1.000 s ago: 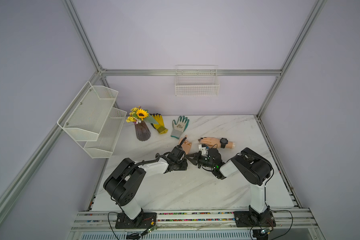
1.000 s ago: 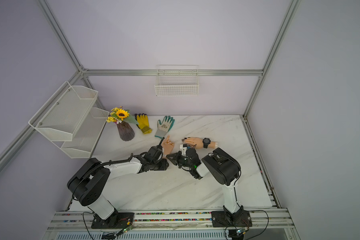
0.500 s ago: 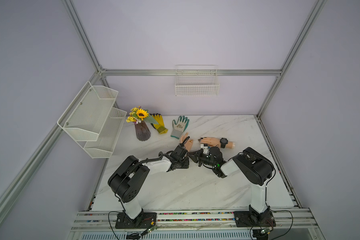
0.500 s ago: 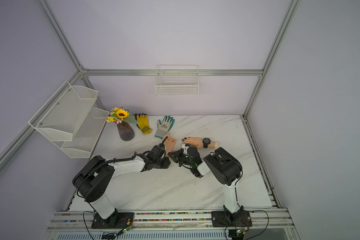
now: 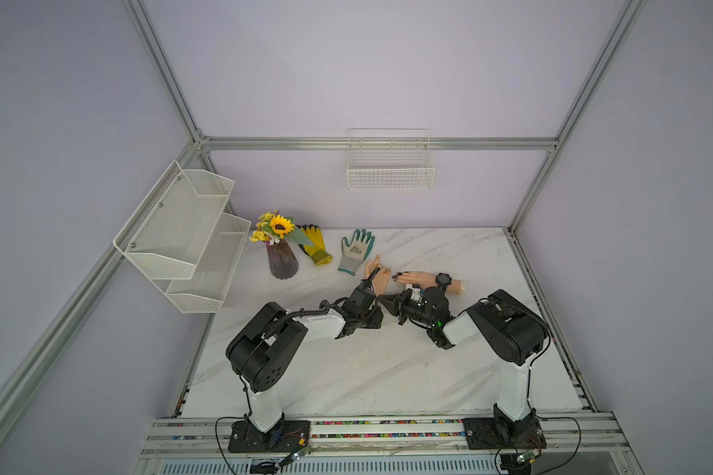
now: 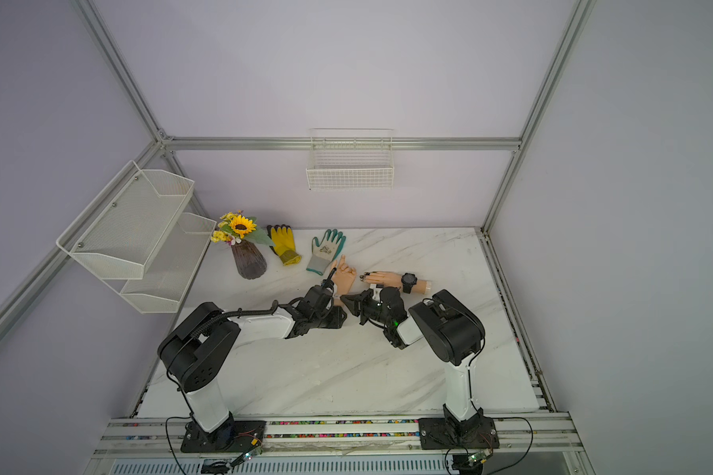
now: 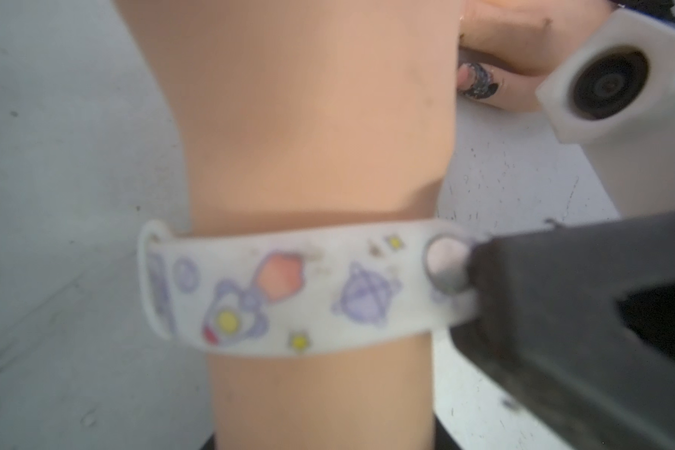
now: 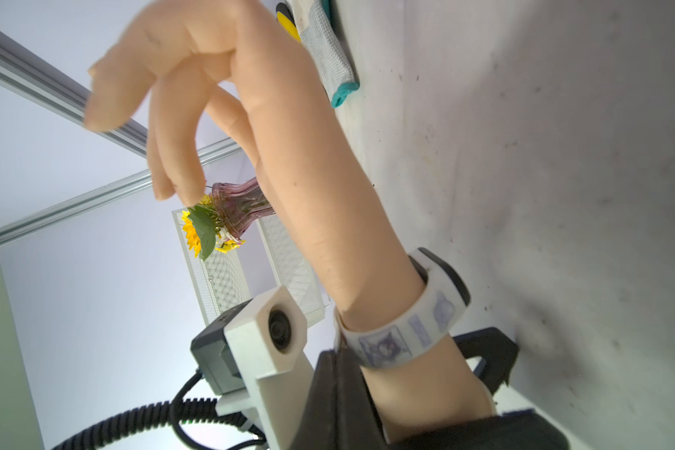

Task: Take off the watch
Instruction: Untie the watch from the hand.

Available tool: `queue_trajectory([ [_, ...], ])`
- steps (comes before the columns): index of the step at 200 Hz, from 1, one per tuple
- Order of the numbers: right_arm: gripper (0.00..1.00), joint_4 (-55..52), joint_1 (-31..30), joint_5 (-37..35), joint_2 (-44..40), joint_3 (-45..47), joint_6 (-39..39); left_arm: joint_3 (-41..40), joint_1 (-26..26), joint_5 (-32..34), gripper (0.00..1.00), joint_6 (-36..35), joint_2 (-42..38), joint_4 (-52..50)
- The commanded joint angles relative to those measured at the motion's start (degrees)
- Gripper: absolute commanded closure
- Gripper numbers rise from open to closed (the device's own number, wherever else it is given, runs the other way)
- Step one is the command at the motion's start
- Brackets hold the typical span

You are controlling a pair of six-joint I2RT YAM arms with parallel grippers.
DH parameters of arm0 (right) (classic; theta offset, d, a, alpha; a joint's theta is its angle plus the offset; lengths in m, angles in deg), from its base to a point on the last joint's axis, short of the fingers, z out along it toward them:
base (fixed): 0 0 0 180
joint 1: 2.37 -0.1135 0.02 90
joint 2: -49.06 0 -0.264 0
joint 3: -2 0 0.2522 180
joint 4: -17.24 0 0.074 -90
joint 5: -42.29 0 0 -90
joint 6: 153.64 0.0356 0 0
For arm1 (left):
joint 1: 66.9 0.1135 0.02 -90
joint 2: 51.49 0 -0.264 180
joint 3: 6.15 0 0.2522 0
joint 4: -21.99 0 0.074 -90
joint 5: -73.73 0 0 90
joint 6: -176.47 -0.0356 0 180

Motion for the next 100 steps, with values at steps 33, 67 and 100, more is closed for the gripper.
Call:
queue_trajectory([
  [33,1.0,15.96,3.53,-1.22,-4.28,-2.18,5.95,-7.52,-5.05,-11.65,1.0,-3.07,15.37,-28.08],
  [67,1.0,16.27,6.11,-1.68,-3.38,-1.83,8.17,-7.3,-5.65,-11.32,1.0,-2.72,17.62,-28.78],
  [100,1.0,16.24,8.9,-1.65,-2.89,-1.67,8.82,-7.04,-5.76,-10.4,1.0,-2.27,18.89,-29.62],
])
